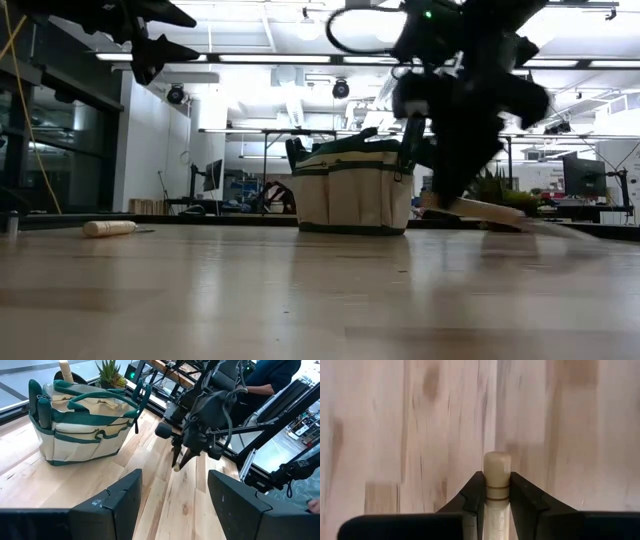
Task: Pick & Place Garden tools in Gardening bag
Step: Put the right trowel into the gardening bag
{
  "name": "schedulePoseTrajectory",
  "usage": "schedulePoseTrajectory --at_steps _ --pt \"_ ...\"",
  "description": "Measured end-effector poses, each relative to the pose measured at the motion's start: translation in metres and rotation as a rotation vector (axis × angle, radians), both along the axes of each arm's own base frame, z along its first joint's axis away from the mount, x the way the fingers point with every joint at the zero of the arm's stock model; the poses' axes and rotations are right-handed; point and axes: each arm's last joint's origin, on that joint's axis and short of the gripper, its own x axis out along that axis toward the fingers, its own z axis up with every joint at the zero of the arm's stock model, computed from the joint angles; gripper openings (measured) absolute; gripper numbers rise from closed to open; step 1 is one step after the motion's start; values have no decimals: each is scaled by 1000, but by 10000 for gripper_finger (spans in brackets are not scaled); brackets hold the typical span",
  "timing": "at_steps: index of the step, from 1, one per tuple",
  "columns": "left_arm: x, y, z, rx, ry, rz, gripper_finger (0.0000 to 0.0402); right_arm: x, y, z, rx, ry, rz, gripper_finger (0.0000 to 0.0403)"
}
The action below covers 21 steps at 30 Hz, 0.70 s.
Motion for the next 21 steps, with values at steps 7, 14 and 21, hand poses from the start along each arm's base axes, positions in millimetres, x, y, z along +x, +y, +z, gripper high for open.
schedulePoseTrajectory --at_steps 7,14,21 --pt "0 0 0 0 0 0 222 12 6 37 30 -309 -31 55" --pt "0 0 0 0 -1 0 222 24 -5 76 23 -664 -73 55" --pt "0 1 0 3 0 17 222 32 -22 98 -37 -896 -358 55"
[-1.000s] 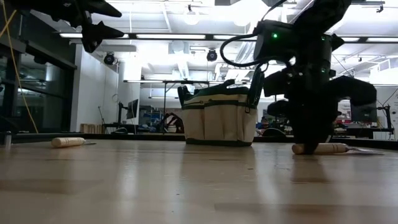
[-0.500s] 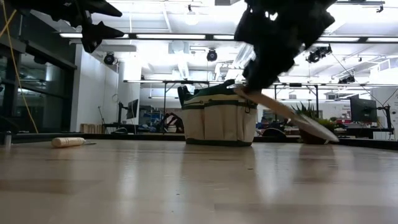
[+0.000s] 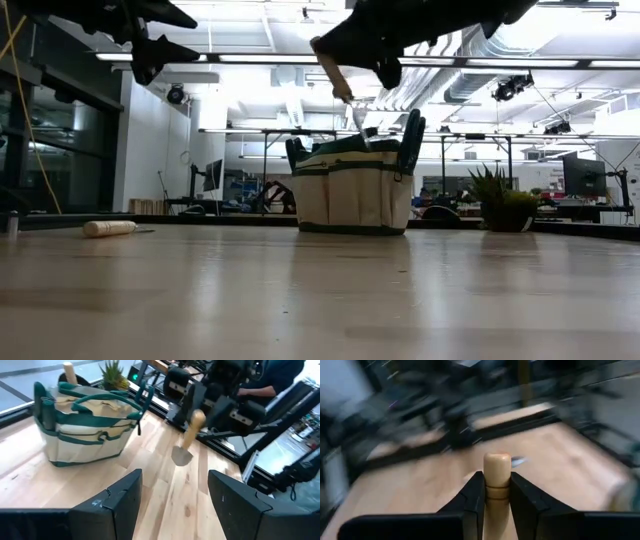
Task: Pick & Place Garden tools in Gardening bag
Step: Put the right trowel into the gardening bag
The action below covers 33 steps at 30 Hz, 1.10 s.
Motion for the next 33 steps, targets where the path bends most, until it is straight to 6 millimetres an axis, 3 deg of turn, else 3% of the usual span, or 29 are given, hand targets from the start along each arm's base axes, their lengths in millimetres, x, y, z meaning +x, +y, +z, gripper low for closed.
schedulePoseTrajectory --at_steps 6,12,18,21,28,33 --pt "0 1 0 6 3 31 222 -2 -4 6 30 -81 -342 55" --pt "0 1 0 6 3 32 222 -8 10 7 27 -138 -665 55" --pt "0 1 0 7 3 35 222 -10 23 10 -9 -193 -826 55" --pt "0 1 0 7 3 35 222 3 29 16 -69 -177 -848 55" --pt "0 1 0 5 3 36 222 55 34 30 -254 -87 -944 55" --pt "0 1 0 -18 0 35 222 72 29 31 -290 -62 -1029 55"
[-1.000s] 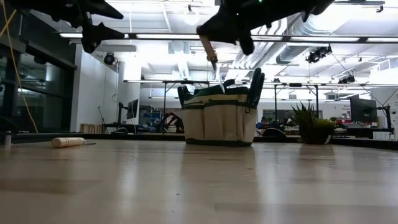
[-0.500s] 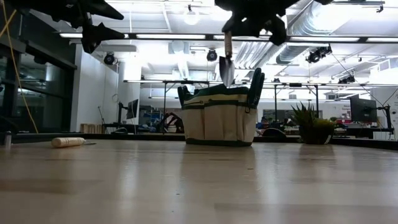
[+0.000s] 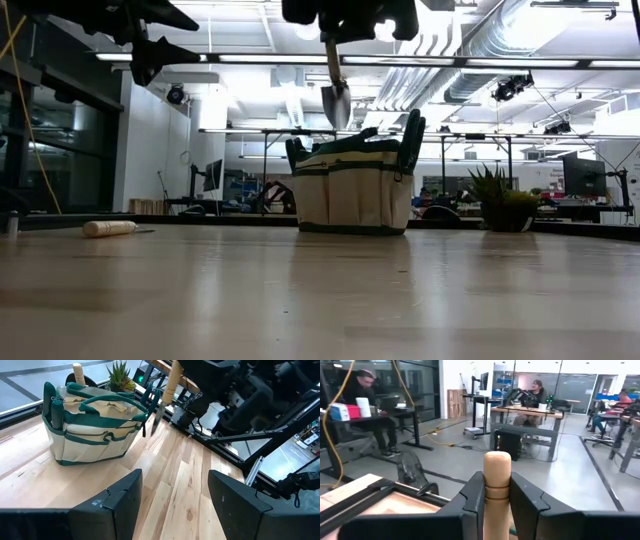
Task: Pick & Place Garden tools in Gardening bag
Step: Put the right trowel into the gardening bag
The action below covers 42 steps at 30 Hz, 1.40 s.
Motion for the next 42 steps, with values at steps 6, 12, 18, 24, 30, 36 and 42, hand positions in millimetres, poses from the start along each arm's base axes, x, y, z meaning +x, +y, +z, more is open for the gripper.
schedulePoseTrajectory --at_steps 6,12,18,24,30,36,42 --pt "0 0 0 -11 -2 2 222 0 -15 -5 6 16 -100 55" --pt "0 0 0 -25 -3 3 222 2 -25 -16 28 4 -125 55" --pt "0 0 0 -27 -4 0 222 8 -27 -29 31 15 -120 55" --pt "0 0 0 -28 -3 -2 222 10 -32 -35 31 12 -153 55" --pt "0 0 0 -28 -1 -1 222 9 -46 -35 22 45 -186 55" --pt "0 0 0 -29 -1 -1 222 8 -57 -35 20 51 -220 55" --pt "0 0 0 -29 -1 -1 222 7 -64 -38 18 78 -243 55"
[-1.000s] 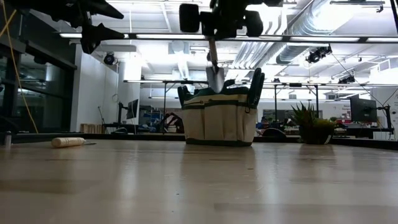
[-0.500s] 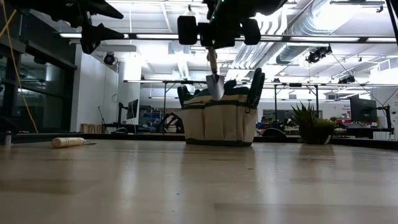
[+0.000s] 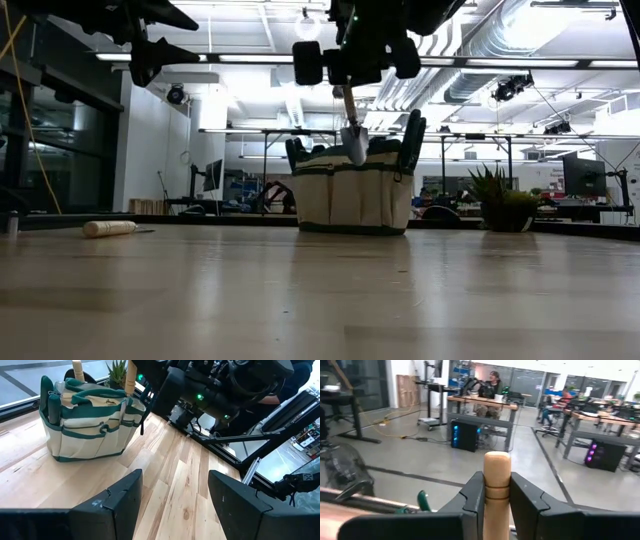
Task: Pick & Place Garden tools in Gardening bag
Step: Put the right trowel into the gardening bag
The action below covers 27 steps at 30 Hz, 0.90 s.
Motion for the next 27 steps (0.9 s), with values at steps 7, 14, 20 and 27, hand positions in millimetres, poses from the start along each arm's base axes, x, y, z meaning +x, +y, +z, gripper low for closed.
schedulePoseTrajectory --at_steps 7,14,20,27 --pt "0 0 0 0 0 0 222 -1 -3 1 -7 -2 -33 55" --pt "0 0 0 0 0 0 222 0 -5 5 -16 -3 -38 55" --pt "0 0 0 0 0 0 222 0 -6 6 -14 -18 -29 55" --pt "0 0 0 1 1 0 222 0 1 4 -5 -47 -10 55"
